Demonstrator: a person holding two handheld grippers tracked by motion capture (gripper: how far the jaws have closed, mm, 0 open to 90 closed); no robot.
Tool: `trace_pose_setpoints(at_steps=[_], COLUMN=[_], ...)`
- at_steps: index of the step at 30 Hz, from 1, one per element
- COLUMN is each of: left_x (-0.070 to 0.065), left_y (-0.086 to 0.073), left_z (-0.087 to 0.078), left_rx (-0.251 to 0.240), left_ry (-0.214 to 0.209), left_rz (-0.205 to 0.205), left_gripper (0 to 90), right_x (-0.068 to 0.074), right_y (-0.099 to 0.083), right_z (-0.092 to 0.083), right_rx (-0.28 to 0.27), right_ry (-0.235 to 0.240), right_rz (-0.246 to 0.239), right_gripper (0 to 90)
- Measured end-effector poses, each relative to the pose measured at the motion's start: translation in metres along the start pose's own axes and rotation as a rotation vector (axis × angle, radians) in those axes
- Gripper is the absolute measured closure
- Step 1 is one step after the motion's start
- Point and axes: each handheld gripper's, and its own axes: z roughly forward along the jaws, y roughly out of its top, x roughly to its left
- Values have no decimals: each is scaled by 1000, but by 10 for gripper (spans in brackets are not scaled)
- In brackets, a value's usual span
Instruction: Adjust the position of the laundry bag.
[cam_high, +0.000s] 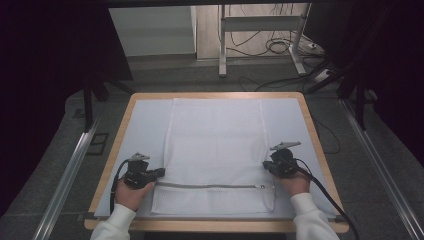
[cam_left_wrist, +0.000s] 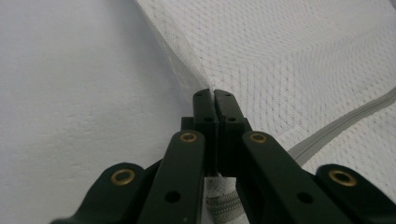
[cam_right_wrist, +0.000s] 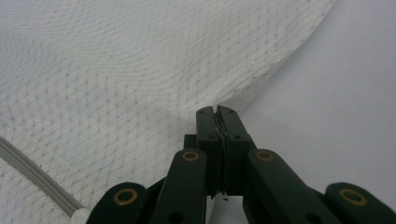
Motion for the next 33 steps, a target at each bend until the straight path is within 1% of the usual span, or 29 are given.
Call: trace_pose_setpoints(at_steps=[4, 9, 14, 22, 23, 24, 25, 26, 27, 28, 29, 30, 31, 33], left_x=[2, 4, 4, 4, 4, 4, 5, 5, 6, 6, 6, 4, 3, -2], left_y=[0, -2, -3, -2, -3, -4, -5, -5, -4, -3, -2, -1, 0, 2], left_z=[1, 2, 2, 3, 3, 4, 4, 4, 3, 0, -2, -4, -6, -9], left_rx=[3, 11, 20, 29, 36, 38, 30, 12, -4, -38, -59, -85, -99, -119], left_ry=[8, 6, 3, 8, 12, 24, 49, 57, 61, 61, 65, 74, 78, 81], left_rz=[-5, -10, -7, 0, 6, 8, 7, 8, 9, 15, 19, 29, 35, 48], left_gripper=[896, 894, 893, 883, 780, 780, 670, 544, 500, 419, 419, 378, 338, 297], right_x=[3, 2, 3, 1, 2, 2, 2, 3, 2, 0, 0, -1, -3, -6], right_y=[1, 1, 1, 1, 0, 0, 0, -1, -1, -3, -3, -3, -4, -5], right_z=[1, 3, 4, 5, 4, 4, 4, 3, 1, -3, -3, -5, -7, -11], right_rx=[1, 7, 11, 13, 11, 11, 9, 3, -4, -34, -34, -41, -54, -81], right_ry=[2, 1, -2, -8, -21, -21, -35, -49, -50, -61, -61, -61, -58, -55], right_rz=[-9, -5, -6, -11, -23, -23, -36, -46, -48, -44, -44, -39, -22, -3], right_gripper=[876, 876, 876, 872, 815, 815, 752, 678, 644, 560, 560, 515, 471, 421])
